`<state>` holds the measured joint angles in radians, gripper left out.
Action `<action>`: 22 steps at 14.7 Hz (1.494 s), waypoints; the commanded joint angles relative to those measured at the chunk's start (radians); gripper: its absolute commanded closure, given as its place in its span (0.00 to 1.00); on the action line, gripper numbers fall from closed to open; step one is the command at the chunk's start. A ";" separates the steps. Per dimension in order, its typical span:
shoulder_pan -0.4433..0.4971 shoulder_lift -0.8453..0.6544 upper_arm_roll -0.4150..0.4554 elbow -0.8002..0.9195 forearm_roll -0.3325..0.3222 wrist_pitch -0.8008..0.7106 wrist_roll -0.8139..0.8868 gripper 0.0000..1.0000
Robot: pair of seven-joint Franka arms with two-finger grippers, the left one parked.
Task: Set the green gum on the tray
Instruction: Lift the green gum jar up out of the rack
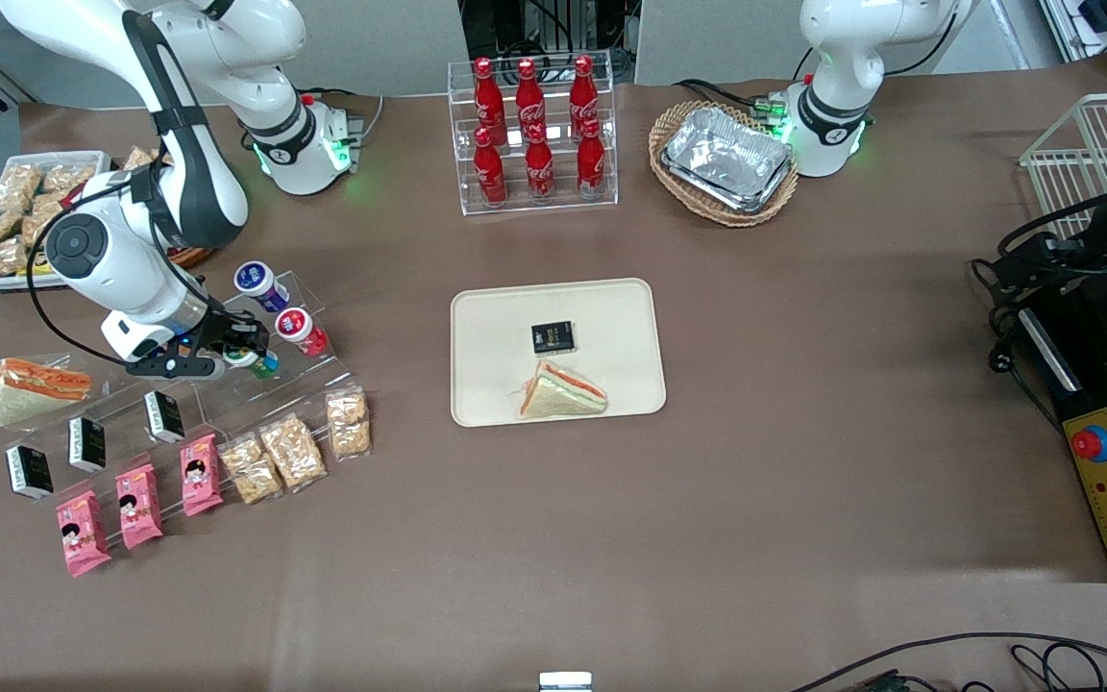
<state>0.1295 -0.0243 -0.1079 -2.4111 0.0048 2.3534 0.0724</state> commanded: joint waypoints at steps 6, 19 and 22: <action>0.006 -0.057 -0.006 0.117 0.017 -0.141 -0.003 0.51; 0.292 -0.026 0.002 0.721 0.121 -0.740 0.422 0.53; 0.427 0.033 0.002 0.707 0.106 -0.671 0.588 0.53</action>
<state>0.4609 -0.0658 -0.0931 -1.7277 0.0944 1.6410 0.5273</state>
